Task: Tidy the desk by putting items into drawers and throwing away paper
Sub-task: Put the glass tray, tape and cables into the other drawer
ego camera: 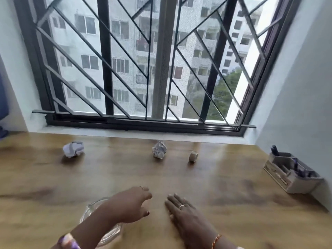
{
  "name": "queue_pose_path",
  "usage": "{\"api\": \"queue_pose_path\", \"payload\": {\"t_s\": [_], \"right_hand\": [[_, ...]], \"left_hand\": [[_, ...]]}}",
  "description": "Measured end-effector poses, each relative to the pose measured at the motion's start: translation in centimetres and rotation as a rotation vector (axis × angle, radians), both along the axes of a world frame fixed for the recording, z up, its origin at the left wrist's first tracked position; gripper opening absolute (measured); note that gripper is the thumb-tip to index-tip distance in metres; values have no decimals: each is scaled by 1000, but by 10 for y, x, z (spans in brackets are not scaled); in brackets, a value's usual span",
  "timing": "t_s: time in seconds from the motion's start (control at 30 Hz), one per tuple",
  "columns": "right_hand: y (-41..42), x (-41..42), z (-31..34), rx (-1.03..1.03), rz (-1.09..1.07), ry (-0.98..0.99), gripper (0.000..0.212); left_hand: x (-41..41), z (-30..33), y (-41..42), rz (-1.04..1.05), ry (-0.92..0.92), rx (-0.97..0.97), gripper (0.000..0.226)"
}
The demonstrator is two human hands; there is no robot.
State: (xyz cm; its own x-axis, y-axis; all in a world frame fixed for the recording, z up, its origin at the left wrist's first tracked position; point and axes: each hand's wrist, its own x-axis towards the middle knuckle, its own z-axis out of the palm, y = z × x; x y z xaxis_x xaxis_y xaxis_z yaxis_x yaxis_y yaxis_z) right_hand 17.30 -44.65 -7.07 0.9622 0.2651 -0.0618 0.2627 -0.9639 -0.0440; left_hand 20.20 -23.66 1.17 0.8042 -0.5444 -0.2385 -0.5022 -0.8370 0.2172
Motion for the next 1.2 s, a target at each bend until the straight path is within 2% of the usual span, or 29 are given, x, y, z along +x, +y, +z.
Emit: {"api": "queue_pose_path", "payload": {"t_s": [0.17,0.23,0.33,0.4,0.47,0.57,0.63,0.77,0.9,1.0,1.1,1.17,1.2], "right_hand": [[-3,20,-3,2,-40,5,68],[-1,26,6,23,-87,71,69],[-8,37,-1,210,-2,-28,97],[-10,40,-4,310,36,-54,103],[-13,42,0,423,-38,-53,100],[-23,54,10,424,-95,-76,64],[-34,70,19,408,-125,-119,59],[-49,102,36,383,-182,-173,65],[-57,135,47,339,-273,-114,71],[-60,150,47,320,-308,-40,63],[-59,152,49,298,-318,-111,48],[-56,148,51,243,-319,-106,50],[-55,147,51,223,-329,-79,49]], "left_hand": [[28,-15,-15,13,-43,84,72],[36,-17,-23,16,-23,100,78],[46,-17,-36,17,77,159,81],[51,-13,-44,10,117,217,71],[53,-9,-52,-14,92,265,57],[53,-6,-63,-31,56,312,43],[55,-5,-68,-31,32,322,21],[62,-2,-68,-40,4,297,48],[66,-2,-68,-39,2,292,45],[66,-4,-65,-32,14,259,24],[67,-8,-61,-15,28,232,31],[67,-10,-60,-8,24,203,27],[67,-12,-60,0,25,196,36]]}}
